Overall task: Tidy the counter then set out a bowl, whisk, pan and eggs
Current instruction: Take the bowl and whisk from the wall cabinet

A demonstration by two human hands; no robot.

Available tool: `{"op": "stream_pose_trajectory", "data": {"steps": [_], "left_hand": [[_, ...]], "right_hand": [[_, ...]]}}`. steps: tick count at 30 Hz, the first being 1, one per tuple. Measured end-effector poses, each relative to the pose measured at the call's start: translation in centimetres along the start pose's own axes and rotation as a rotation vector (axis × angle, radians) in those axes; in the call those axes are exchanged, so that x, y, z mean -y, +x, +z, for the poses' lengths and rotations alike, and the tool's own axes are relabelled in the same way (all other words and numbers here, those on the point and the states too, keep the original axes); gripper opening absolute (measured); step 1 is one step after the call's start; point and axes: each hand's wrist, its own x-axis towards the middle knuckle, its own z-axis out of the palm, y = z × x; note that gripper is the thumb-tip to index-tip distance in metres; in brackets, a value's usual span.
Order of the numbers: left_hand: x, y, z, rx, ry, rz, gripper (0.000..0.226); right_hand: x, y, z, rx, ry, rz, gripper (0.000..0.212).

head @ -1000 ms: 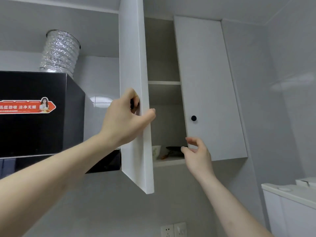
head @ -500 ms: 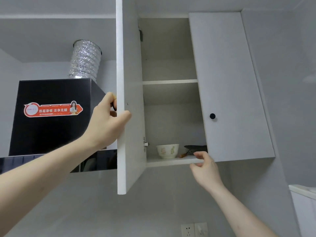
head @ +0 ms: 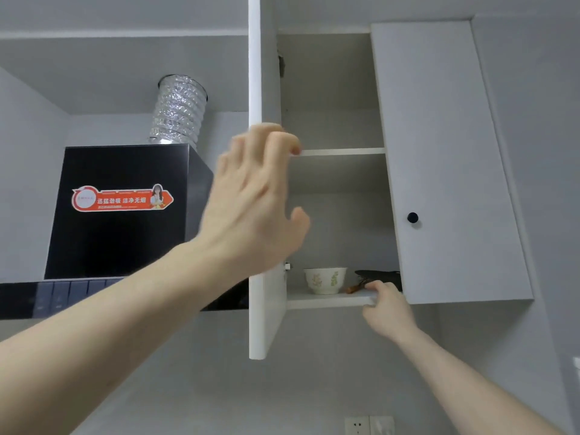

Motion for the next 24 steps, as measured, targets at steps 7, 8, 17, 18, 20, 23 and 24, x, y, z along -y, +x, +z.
{"op": "stream_pose_trajectory", "data": {"steps": [7, 8, 17, 18, 20, 23, 24], "left_hand": [[-6.5, 4.2, 9.0, 0.655, 0.075, 0.063, 0.049], [-6.6, 4.7, 10.2, 0.731, 0.104, 0.030, 0.048], [-6.0, 2.6, 19.9, 1.001, 0.128, -0.319, 0.053], [-6.1, 1.8, 21.0, 1.003, 0.102, -0.364, 0.054], [-6.2, 0.3, 23.4, 0.981, 0.054, -0.453, 0.057], [-6.3, -2.4, 26.5, 0.890, -0.068, -0.633, 0.057], [-6.1, -3.2, 27.4, 0.850, -0.082, -0.674, 0.055]], "right_hand": [[-4.0, 0.0, -0.5, 0.049, -0.049, 0.069, 0.056], [-4.1, -0.1, -0.6, 0.042, -0.045, 0.062, 0.056], [-4.6, -0.5, -2.1, 0.010, -0.148, 0.075, 0.067], [-4.8, -0.4, -2.2, 0.012, -0.154, 0.088, 0.070], [-5.2, -0.2, -2.2, 0.017, -0.160, 0.112, 0.073], [-5.5, -0.2, -1.3, -0.012, -0.158, 0.146, 0.069], [-5.5, -0.2, -0.8, -0.053, -0.157, 0.155, 0.065]]}}
